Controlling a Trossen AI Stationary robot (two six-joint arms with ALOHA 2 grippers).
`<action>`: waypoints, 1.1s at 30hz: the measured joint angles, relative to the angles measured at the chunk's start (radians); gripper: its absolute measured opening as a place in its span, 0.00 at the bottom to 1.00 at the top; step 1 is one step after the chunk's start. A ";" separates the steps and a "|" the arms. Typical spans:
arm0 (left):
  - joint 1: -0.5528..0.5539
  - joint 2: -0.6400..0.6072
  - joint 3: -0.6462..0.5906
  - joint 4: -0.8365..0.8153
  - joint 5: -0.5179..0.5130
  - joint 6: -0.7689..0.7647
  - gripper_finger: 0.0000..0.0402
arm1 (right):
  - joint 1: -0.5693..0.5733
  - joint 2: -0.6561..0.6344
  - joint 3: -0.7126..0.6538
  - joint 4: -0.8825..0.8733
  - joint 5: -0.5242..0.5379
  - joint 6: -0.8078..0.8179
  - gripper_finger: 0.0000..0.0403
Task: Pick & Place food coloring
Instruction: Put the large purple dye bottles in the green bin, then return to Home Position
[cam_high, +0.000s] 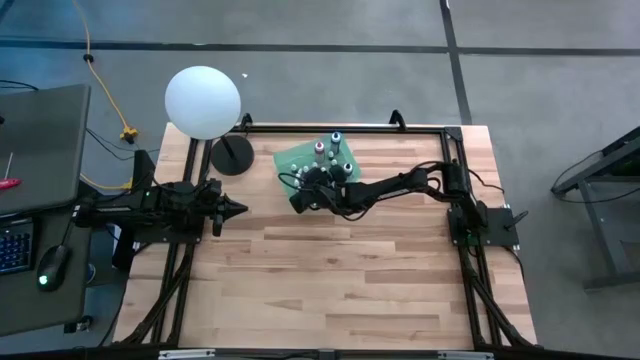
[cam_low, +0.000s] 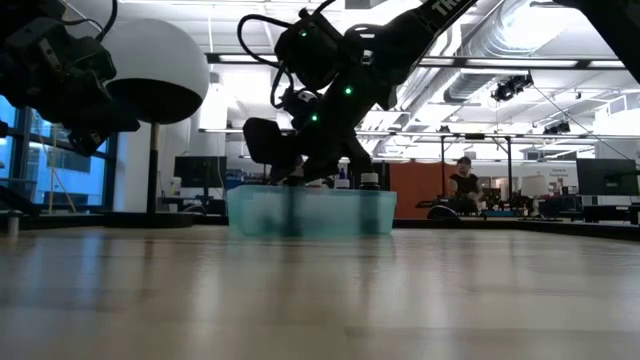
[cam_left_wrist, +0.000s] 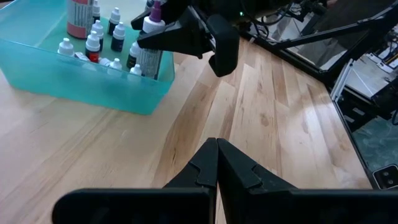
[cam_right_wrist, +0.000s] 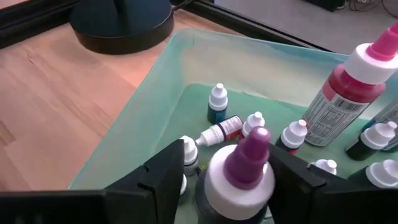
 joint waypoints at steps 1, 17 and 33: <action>0.000 0.000 0.000 0.000 0.000 0.000 0.00 | 0.000 0.000 0.000 0.000 -0.001 -0.005 0.47; 0.000 0.000 0.000 0.000 0.000 0.000 0.00 | 0.007 -0.041 -0.002 -0.080 0.017 -0.013 0.56; 0.000 0.000 0.000 0.002 0.000 0.000 0.00 | 0.008 -0.254 0.000 -0.211 -0.001 -0.047 0.56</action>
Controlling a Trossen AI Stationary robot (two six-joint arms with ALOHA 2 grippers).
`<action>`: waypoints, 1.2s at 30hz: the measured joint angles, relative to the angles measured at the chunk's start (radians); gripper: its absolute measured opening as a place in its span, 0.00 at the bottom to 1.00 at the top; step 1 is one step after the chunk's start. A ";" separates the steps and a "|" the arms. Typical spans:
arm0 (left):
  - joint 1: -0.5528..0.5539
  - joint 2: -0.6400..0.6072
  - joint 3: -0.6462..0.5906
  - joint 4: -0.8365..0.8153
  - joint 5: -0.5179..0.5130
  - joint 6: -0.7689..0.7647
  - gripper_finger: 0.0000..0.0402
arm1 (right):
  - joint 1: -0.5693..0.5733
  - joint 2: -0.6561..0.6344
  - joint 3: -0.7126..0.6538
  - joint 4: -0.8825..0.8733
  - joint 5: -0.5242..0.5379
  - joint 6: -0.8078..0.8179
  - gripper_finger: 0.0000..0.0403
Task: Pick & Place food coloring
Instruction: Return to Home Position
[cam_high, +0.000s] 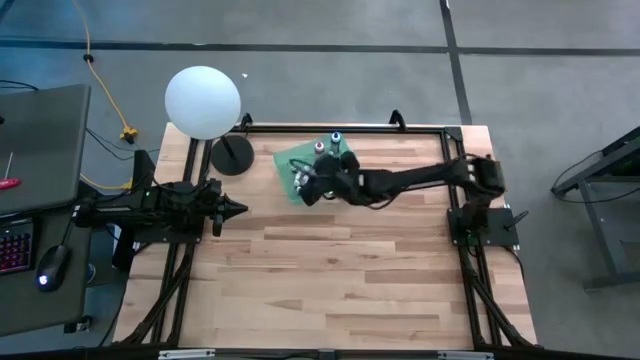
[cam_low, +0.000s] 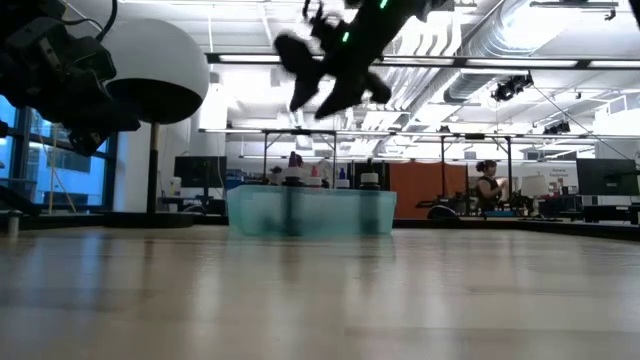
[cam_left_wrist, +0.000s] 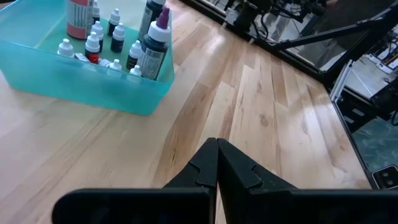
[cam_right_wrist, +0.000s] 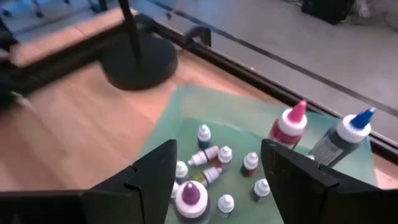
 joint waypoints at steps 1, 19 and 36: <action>0.000 0.000 0.000 0.000 0.000 0.000 0.00 | 0.000 -0.027 0.000 -0.011 -0.008 0.000 0.56; 0.000 0.000 0.000 0.001 0.000 0.000 0.00 | 0.000 -0.528 0.001 -0.333 -0.362 -0.025 0.55; 0.000 0.000 0.000 0.001 0.000 0.000 0.00 | 0.227 -0.861 -0.036 -0.577 -0.189 0.004 0.55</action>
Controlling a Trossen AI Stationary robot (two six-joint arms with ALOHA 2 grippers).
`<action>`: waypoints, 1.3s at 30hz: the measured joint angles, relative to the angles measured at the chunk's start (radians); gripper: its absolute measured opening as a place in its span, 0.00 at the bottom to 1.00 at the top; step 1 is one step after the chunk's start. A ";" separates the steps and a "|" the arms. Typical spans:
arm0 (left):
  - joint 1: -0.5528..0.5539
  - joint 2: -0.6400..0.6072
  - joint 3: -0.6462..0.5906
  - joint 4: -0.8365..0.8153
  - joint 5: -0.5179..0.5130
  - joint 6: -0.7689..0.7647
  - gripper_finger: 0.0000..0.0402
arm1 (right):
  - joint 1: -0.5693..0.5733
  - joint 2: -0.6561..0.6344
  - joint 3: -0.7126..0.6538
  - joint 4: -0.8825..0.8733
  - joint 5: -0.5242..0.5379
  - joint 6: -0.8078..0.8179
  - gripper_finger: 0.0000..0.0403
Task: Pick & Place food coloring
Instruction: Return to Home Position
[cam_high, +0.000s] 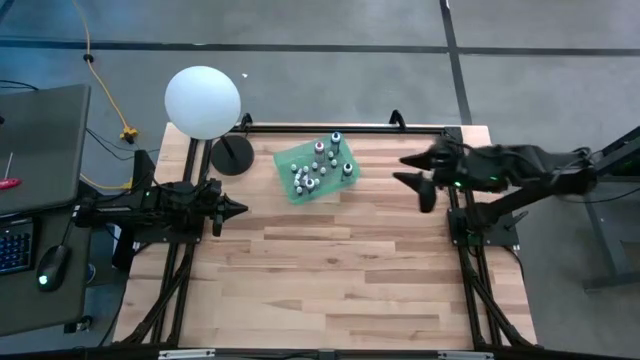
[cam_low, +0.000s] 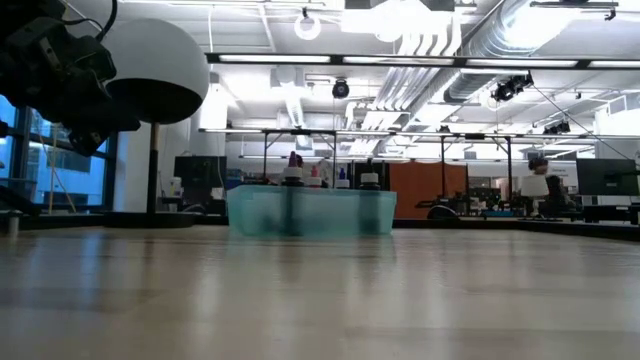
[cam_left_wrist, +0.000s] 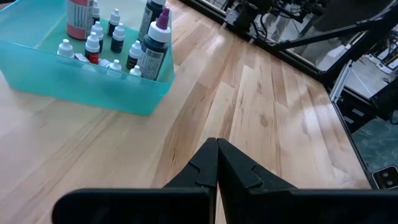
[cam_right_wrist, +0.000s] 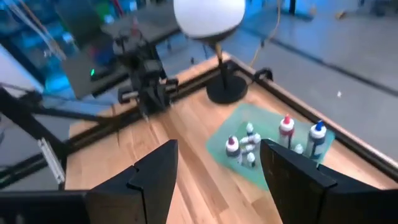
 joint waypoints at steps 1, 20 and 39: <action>0.000 0.000 0.000 0.000 0.000 0.000 0.00 | 0.023 -0.036 -0.037 0.022 0.037 0.001 0.55; 0.000 0.000 0.000 0.000 0.000 0.000 0.00 | 0.074 -0.762 -1.119 1.009 0.149 -0.114 0.42; 0.000 0.000 0.000 0.000 0.000 0.000 0.00 | 0.052 -0.818 -1.344 1.223 -0.012 -0.403 0.00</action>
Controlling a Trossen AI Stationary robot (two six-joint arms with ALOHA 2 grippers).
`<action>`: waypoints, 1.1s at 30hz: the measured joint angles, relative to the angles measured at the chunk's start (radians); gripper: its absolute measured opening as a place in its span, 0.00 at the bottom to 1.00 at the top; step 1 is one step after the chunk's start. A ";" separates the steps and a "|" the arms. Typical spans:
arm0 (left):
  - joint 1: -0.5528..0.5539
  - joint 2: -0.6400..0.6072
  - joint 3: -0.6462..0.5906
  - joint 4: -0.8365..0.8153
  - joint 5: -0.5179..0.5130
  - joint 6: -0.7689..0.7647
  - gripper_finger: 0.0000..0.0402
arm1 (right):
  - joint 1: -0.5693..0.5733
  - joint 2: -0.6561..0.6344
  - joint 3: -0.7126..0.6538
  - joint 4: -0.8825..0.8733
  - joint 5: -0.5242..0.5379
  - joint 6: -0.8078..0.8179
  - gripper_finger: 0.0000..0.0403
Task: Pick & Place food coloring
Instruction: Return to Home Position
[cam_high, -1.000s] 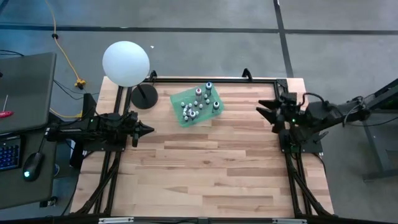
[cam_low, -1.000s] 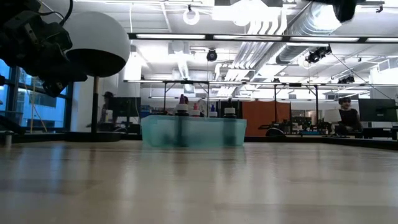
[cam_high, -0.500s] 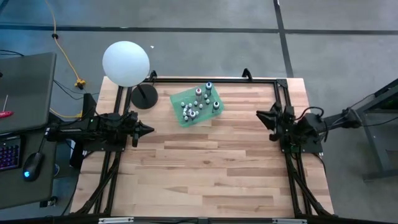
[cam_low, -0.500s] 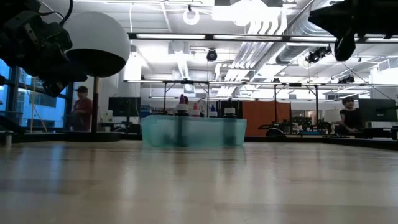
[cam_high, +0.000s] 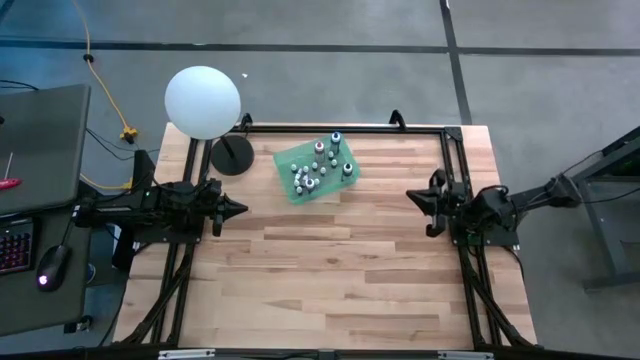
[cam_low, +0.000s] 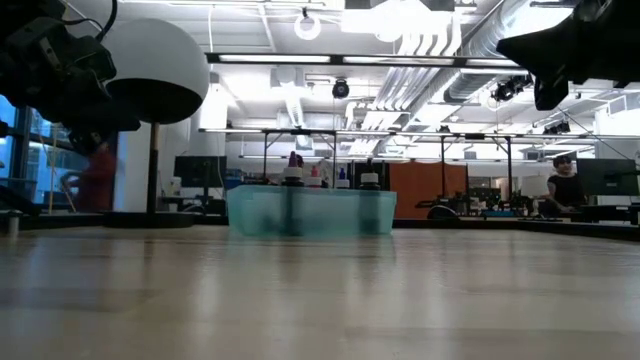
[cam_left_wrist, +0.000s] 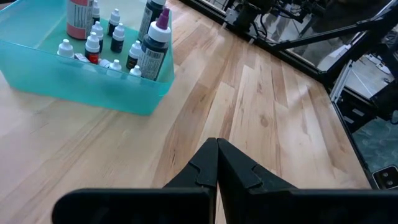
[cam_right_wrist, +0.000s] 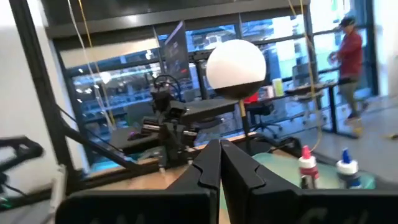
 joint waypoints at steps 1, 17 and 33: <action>0.000 0.000 0.000 0.000 0.000 0.000 0.00 | -0.008 0.000 0.000 0.000 -0.004 -0.026 0.00; 0.000 0.000 0.000 0.000 0.000 0.000 0.00 | -0.215 0.000 0.000 -0.161 -0.297 0.018 0.00; 0.000 0.000 0.000 0.000 0.000 0.000 0.00 | -0.214 0.001 0.000 -0.397 -0.426 0.153 0.00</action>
